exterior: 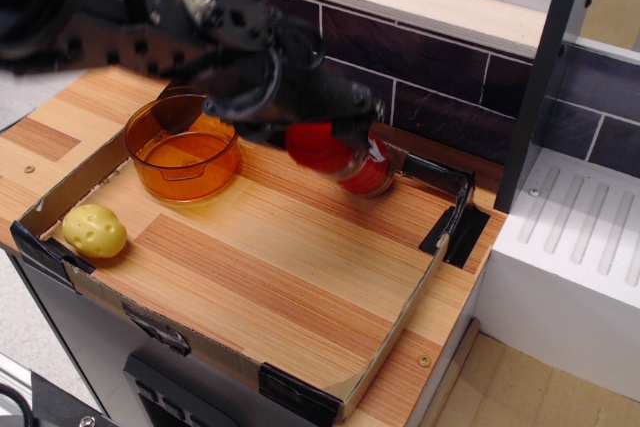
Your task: Topple basil bottle
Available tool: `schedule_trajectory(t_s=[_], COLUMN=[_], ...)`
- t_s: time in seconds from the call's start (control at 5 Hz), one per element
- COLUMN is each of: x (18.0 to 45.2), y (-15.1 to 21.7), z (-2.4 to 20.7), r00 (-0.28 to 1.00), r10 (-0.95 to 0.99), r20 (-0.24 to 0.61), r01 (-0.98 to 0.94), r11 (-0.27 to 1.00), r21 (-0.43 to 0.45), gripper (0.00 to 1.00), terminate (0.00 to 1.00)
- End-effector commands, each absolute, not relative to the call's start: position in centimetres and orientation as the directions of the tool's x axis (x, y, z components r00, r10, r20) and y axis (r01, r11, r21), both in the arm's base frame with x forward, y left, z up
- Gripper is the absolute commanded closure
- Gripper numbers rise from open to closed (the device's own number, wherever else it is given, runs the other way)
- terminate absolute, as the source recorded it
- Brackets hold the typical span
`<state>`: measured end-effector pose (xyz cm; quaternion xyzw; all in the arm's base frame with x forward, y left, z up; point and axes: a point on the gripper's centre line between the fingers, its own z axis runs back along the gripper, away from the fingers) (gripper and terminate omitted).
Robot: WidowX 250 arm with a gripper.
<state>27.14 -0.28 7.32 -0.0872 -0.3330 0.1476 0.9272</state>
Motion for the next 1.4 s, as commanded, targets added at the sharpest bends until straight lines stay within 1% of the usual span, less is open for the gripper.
schedule_trajectory(t_s=[0.0,0.2,0.4,0.6,0.8,1.0,1.2], x=[24.8,24.2,24.5,24.9,25.2,25.6,25.9], y=[-0.3,-0.4,-0.4,-0.4,-0.3,0.0,0.3], z=[5.6,4.9,4.2,4.4,4.5,4.8,5.6], r00=[0.776,0.811,0.836,0.863,0.883,0.878,0.894], r10=[0.290,0.298,0.320,0.357,0.356,0.397,0.405], r20=[0.560,0.504,0.447,0.357,0.305,0.266,0.190], r01=[-0.221,-0.254,-0.317,-0.348,-0.345,-0.385,-0.396], r11=[0.957,0.955,0.945,0.933,0.934,0.918,0.914], r21=[-0.189,-0.156,-0.084,-0.090,-0.091,-0.097,-0.085], gripper=[1.00,1.00,1.00,1.00,0.00,0.00,0.00], terminate=[0.00,0.00,0.00,0.00,0.00,0.00,0.00])
